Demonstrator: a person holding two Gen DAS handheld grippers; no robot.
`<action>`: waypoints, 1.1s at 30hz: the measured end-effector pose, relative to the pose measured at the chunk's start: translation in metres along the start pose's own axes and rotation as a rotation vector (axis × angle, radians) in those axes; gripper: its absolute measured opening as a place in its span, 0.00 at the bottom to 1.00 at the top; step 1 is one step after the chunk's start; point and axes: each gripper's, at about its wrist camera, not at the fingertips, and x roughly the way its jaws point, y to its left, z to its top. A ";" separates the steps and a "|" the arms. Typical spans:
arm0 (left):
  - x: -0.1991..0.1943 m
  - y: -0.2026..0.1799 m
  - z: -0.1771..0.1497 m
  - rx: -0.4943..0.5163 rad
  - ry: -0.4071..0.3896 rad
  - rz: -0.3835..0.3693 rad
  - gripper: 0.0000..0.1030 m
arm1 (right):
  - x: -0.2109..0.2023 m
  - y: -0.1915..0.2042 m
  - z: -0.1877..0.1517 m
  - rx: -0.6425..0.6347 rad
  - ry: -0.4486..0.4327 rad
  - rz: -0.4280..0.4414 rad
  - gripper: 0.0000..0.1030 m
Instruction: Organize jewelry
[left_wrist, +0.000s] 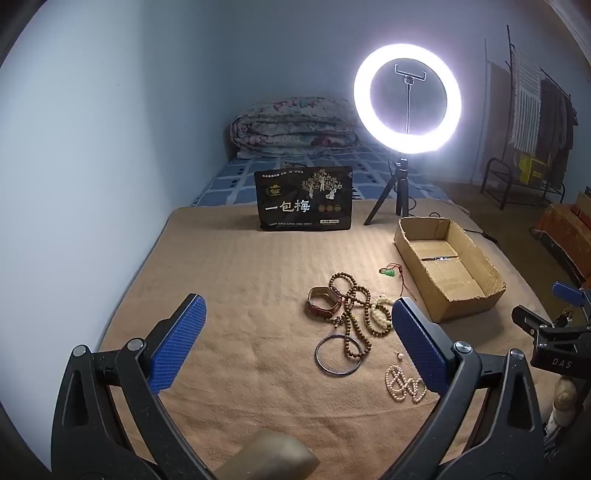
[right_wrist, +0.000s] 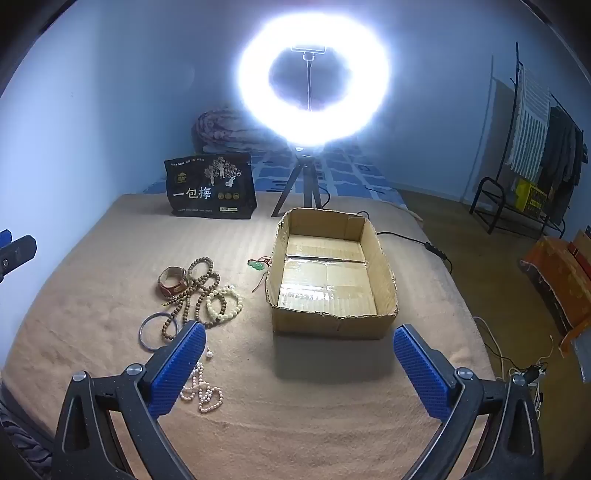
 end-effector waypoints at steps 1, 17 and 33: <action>0.000 0.000 0.000 0.002 0.002 0.003 0.99 | 0.000 0.000 0.000 -0.001 -0.001 0.000 1.00; -0.007 0.003 0.003 -0.006 -0.020 0.018 0.99 | -0.001 0.003 0.001 -0.007 -0.011 -0.006 1.00; -0.008 0.003 0.006 -0.008 -0.025 0.018 0.99 | 0.000 0.004 0.000 -0.008 -0.010 -0.003 1.00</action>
